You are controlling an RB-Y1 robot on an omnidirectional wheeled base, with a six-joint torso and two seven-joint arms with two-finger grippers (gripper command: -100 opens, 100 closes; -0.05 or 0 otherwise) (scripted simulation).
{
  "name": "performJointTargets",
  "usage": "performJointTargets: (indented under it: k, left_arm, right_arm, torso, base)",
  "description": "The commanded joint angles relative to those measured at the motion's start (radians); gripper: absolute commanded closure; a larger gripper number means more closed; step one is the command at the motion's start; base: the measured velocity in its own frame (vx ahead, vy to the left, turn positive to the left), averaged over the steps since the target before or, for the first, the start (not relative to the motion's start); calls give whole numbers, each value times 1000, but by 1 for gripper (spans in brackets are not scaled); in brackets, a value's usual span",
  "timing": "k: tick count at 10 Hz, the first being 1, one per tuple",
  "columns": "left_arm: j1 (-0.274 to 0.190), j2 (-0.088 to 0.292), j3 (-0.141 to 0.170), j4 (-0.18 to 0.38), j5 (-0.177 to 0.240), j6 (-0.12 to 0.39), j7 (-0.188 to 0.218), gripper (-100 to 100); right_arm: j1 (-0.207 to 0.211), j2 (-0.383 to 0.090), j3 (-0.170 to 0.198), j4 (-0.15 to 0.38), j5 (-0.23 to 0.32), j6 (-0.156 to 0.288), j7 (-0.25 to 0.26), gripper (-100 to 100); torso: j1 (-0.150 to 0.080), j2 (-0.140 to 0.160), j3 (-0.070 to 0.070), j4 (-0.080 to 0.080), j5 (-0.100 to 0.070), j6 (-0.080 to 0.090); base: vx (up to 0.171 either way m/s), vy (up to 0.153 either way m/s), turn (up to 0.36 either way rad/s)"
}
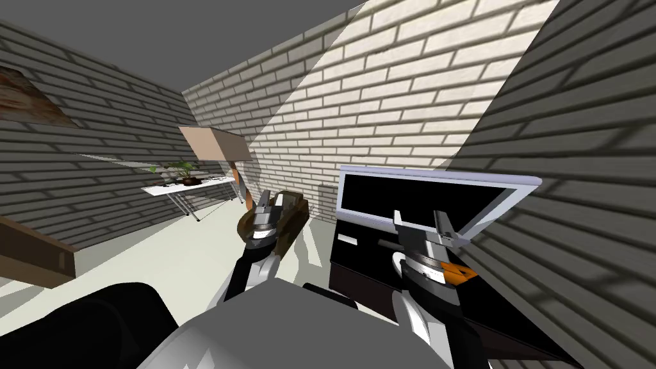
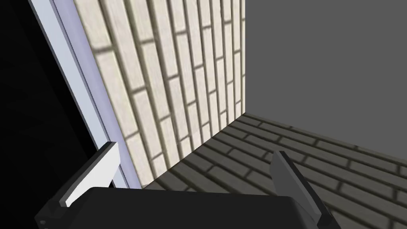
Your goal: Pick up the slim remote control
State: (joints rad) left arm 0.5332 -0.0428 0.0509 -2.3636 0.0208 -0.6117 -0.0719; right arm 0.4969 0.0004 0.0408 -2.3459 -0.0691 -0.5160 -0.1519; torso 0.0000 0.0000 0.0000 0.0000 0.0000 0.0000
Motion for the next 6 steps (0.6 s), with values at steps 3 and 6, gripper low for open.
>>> performJointTargets:
  k: [3,6]
  left_arm:
    - [0,0,0,0,0,0,0,0]
    - [0,0,0,0,0,0,0,0]
  right_arm:
    - [-5,-78,3,39,3,-1,23,-100]
    - [-10,-161,12,114,11,-4,61,-100]
  torso:
    - [-2,3,2,1,0,0]
    - [-2,9,5,2,0,0]
  base:
    - [-53,-17,158]
    - [-133,-28,251]
